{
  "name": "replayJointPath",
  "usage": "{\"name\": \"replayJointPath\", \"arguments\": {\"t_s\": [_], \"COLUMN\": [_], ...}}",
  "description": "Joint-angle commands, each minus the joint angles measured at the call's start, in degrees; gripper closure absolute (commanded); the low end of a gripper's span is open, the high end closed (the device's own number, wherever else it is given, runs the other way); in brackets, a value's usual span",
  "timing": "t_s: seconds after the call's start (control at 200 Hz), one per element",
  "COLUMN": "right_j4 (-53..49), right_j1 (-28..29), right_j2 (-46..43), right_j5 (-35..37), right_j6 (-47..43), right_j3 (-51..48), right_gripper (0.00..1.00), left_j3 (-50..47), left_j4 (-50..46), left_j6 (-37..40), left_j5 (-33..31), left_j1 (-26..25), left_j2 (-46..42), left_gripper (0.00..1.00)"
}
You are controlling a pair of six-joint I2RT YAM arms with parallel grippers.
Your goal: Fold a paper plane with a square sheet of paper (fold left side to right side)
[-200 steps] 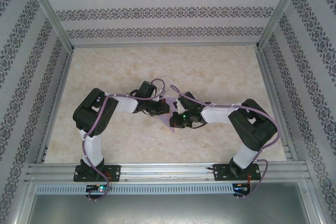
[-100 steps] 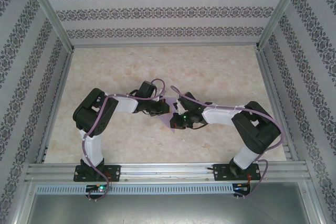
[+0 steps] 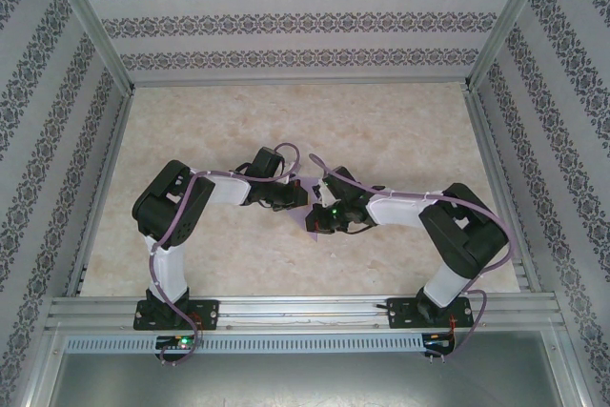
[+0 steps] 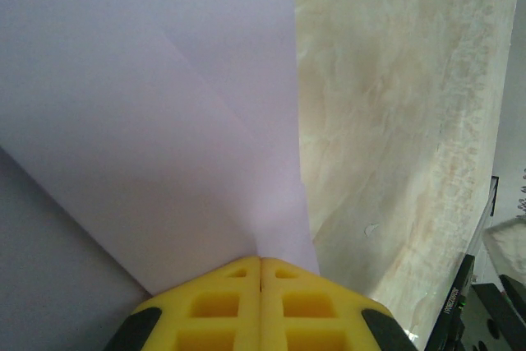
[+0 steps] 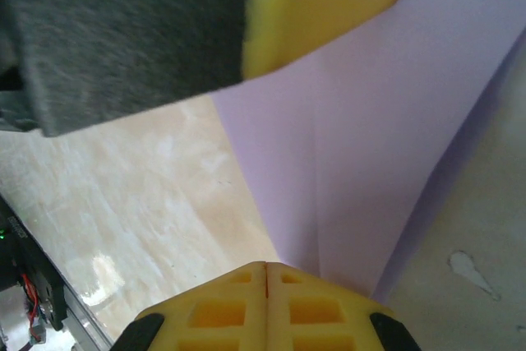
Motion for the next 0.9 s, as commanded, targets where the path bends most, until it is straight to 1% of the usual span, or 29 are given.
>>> {"name": "replayJointPath", "arguments": {"t_s": [0.0,0.685,0.894], "right_j4": [0.50,-7.27,-7.76], "right_j1": [-0.75,-0.09,0.01], "right_j2": [1.00,-0.01,-1.40], "right_j5": [0.90,2.07,1.58], "right_j6": [0.75,-2.81,-2.73], "right_j3": [-1.14,-2.68,-4.38], "right_gripper": [1.00,1.00,1.00], "left_j3": [-1.96,-1.48,-0.89], "left_j4": [-7.55,-8.83,-9.41], "left_j6": [1.01,1.54,1.94], "left_j5": [-8.12,-9.48,-9.68], "left_j1": [1.30,1.45,1.72], "left_j2": [3.17,3.61,3.70], "left_gripper": [0.99,0.99,0.99]}}
